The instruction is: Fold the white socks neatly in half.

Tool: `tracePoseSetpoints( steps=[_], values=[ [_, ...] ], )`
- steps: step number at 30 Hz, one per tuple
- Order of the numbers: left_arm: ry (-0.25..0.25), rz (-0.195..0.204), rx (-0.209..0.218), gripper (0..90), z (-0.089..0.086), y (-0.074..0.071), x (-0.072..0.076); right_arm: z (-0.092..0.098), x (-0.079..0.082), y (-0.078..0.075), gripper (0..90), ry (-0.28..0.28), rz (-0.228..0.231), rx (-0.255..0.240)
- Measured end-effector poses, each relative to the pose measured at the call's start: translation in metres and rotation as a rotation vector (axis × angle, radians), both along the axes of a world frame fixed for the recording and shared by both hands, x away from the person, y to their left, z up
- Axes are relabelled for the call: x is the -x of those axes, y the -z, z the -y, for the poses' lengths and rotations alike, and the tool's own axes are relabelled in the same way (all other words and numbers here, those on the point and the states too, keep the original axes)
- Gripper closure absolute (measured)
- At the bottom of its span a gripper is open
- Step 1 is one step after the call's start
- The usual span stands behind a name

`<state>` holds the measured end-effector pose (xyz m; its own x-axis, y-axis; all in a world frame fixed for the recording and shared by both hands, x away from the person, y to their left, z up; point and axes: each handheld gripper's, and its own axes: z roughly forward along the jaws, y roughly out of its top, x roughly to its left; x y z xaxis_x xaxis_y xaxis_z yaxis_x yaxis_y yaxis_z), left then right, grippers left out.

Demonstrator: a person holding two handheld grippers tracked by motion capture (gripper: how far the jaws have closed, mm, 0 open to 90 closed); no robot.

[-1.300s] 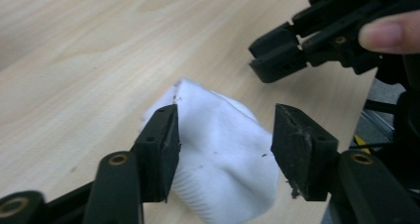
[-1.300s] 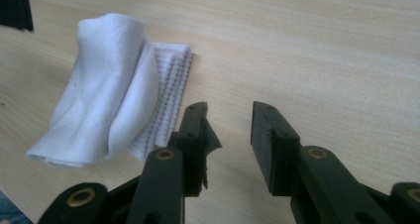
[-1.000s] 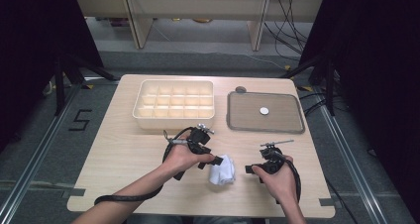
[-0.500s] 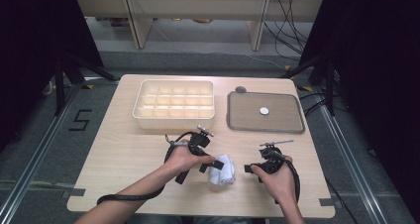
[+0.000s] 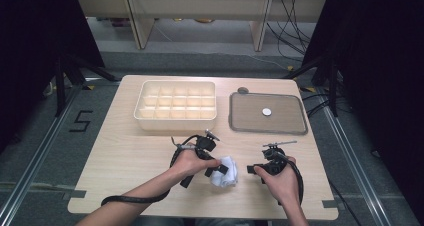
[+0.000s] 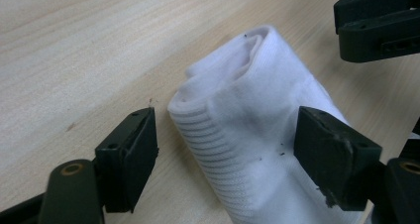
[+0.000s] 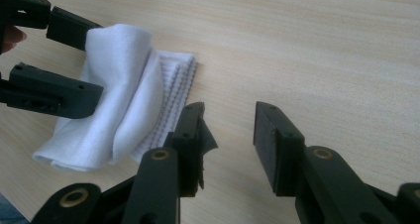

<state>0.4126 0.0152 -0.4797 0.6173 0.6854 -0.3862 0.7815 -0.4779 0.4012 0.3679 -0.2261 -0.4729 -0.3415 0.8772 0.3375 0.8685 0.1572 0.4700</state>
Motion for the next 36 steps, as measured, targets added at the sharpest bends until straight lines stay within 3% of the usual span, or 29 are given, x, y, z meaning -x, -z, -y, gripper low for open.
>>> tracePoseSetpoints(
  steps=[2, 3, 4, 14, 24, 26, 29, 30, 32, 34, 35, 36],
  values=[
    [-0.007, -0.005, -0.014, 22.7, 0.003, 0.001, 0.0, -0.002, 0.001, -0.001, 64.8, 0.015, -0.029, -0.021],
    [-0.009, -0.01, -0.015, 22.6, 0.004, 0.002, 0.001, -0.003, 0.0, 0.0, 64.8, 0.015, -0.008, -0.021],
    [-0.011, -0.015, -0.018, 22.6, 0.005, 0.002, 0.001, -0.002, 0.0, -0.002, 64.8, 0.002, -0.026, -0.005],
    [-0.029, -0.047, -0.01, 26.3, 0.011, 0.008, 0.001, 0.001, -0.001, -0.002, 64.9, -0.009, -0.003, -0.001],
    [-0.013, -0.028, -0.024, 41.5, 0.014, 0.007, 0.003, 0.002, -0.001, -0.003, 65.5, -0.017, -0.004, -0.017],
    [-0.01, -0.025, -0.017, 46.6, 0.014, 0.008, 0.004, -0.001, 0.001, -0.005, 65.6, 0.011, -0.036, -0.035],
    [0.017, -0.019, 0.002, 55.5, 0.012, 0.009, 0.005, 0.0, 0.001, -0.004, 65.7, 0.001, -0.028, -0.032],
    [0.03, -0.012, 0.009, 59.6, 0.012, 0.008, 0.005, 0.002, 0.0, -0.003, 65.9, -0.011, -0.006, -0.012],
    [0.042, 0.005, 0.013, 65.1, 0.011, 0.007, 0.006, 0.001, 0.001, -0.002, 66.6, 0.001, 0.021, -0.019],
    [0.052, 0.015, 0.011, 67.6, 0.011, 0.007, 0.007, 0.002, 0.001, -0.004, 66.7, 0.0, 0.01, -0.003],
    [0.056, 0.027, 0.016, 68.6, 0.011, 0.007, 0.007, 0.0, 0.002, -0.005, 66.8, 0.024, -0.018, -0.026],
    [0.061, 0.031, 0.017, 69.5, 0.011, 0.006, 0.008, 0.0, 0.002, -0.004, 66.8, 0.028, -0.012, -0.033]
  ],
)
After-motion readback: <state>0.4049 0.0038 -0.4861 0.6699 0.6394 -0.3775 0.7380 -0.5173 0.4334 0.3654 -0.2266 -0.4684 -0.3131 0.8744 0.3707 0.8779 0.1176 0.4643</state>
